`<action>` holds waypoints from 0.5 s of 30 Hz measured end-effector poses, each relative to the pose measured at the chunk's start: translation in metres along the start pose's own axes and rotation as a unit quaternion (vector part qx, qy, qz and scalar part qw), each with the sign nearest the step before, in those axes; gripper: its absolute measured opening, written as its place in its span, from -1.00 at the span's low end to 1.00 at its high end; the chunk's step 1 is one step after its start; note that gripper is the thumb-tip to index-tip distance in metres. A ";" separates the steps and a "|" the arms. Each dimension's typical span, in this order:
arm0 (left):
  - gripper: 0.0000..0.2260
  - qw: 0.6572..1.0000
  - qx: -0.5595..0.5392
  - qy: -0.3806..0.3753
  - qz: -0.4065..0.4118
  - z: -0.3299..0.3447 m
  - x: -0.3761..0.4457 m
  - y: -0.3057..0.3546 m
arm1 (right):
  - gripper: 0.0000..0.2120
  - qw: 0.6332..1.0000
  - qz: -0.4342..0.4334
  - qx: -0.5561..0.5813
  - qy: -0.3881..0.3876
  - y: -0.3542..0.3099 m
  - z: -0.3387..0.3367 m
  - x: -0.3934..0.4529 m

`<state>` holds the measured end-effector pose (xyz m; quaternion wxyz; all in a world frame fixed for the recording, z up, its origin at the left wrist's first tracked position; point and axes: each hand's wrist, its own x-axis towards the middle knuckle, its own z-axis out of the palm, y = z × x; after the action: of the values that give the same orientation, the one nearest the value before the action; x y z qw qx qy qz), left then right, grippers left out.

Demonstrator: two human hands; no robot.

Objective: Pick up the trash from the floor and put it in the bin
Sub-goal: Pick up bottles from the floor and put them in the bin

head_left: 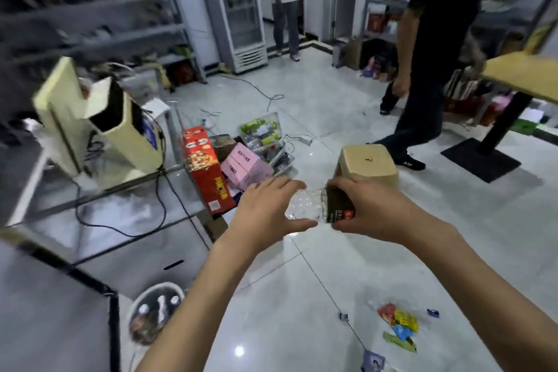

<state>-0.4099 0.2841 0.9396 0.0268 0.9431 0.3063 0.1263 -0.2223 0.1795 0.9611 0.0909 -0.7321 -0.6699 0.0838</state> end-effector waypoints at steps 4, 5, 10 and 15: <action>-0.40 0.998 0.034 0.015 -0.052 -0.040 -0.071 -0.031 | -0.38 0.998 -0.062 -0.018 -0.010 -0.075 -0.001 -0.001; -0.39 0.997 0.044 0.020 -0.066 -0.050 -0.089 -0.040 | -0.39 0.996 -0.080 -0.022 -0.012 -0.096 -0.002 0.000; -0.39 0.989 0.061 0.043 -0.126 -0.092 -0.175 -0.090 | -0.39 0.987 -0.154 -0.029 -0.023 -0.197 0.006 0.011; -0.41 0.977 0.058 0.045 -0.202 -0.118 -0.257 -0.154 | -0.39 0.975 -0.217 -0.032 -0.046 -0.302 0.030 0.035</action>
<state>-0.7283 0.2559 0.9771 -0.0171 0.8549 0.4986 0.1424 -0.5182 0.2412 1.0056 0.0527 -0.5672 -0.8186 0.0740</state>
